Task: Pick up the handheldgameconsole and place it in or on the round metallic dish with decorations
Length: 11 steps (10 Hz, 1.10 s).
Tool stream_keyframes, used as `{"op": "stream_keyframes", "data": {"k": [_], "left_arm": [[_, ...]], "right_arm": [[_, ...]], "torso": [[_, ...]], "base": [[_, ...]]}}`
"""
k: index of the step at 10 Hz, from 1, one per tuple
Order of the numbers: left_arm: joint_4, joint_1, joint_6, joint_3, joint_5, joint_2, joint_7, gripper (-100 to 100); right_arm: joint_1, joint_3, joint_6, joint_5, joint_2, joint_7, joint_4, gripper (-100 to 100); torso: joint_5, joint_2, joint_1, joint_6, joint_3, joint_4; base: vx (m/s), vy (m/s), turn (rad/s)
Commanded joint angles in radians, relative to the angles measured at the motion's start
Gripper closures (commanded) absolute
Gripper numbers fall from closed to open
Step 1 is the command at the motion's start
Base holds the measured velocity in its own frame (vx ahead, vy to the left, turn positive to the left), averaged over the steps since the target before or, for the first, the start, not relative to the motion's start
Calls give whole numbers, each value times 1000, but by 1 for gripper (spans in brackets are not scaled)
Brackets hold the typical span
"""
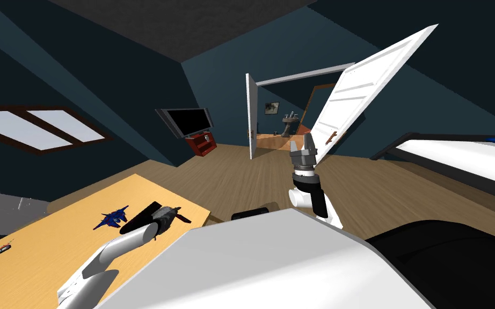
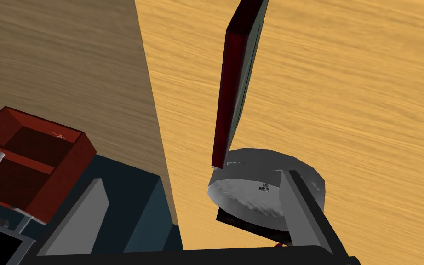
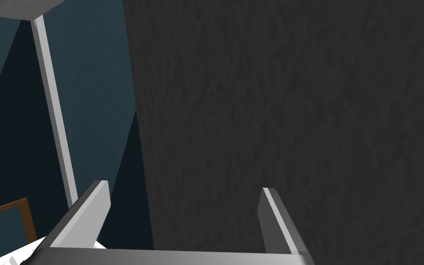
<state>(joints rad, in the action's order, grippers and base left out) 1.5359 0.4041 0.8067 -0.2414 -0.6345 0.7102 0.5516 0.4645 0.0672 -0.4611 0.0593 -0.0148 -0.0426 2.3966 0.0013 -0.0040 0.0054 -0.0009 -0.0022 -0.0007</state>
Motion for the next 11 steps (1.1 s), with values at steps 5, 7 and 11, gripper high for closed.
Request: {"op": "stream_keyframes", "data": {"k": [5, 7, 11], "left_arm": [[-79, -22, 137, 53, -91, 26, 57, -100], [-96, -27, 164, 66, -112, 31, 72, -100], [-152, -44, 259, 113, -186, 48, 120, -100]], "right_arm": [[0, 0, 0, 0, 0, 0, 0, 0], [0, 0, 0, 0, 0, 0, 0, 0], [0, 0, 0, 0, 0, 0, 0, 0]], "torso": [[0, 0, -1, 0, 0, 0], [0, -1, 2, 0, -1, 0], [0, -1, 0, 0, 0, 0]], "base": [[40, 56, -81], [46, 76, -69], [36, 65, -79]]}}
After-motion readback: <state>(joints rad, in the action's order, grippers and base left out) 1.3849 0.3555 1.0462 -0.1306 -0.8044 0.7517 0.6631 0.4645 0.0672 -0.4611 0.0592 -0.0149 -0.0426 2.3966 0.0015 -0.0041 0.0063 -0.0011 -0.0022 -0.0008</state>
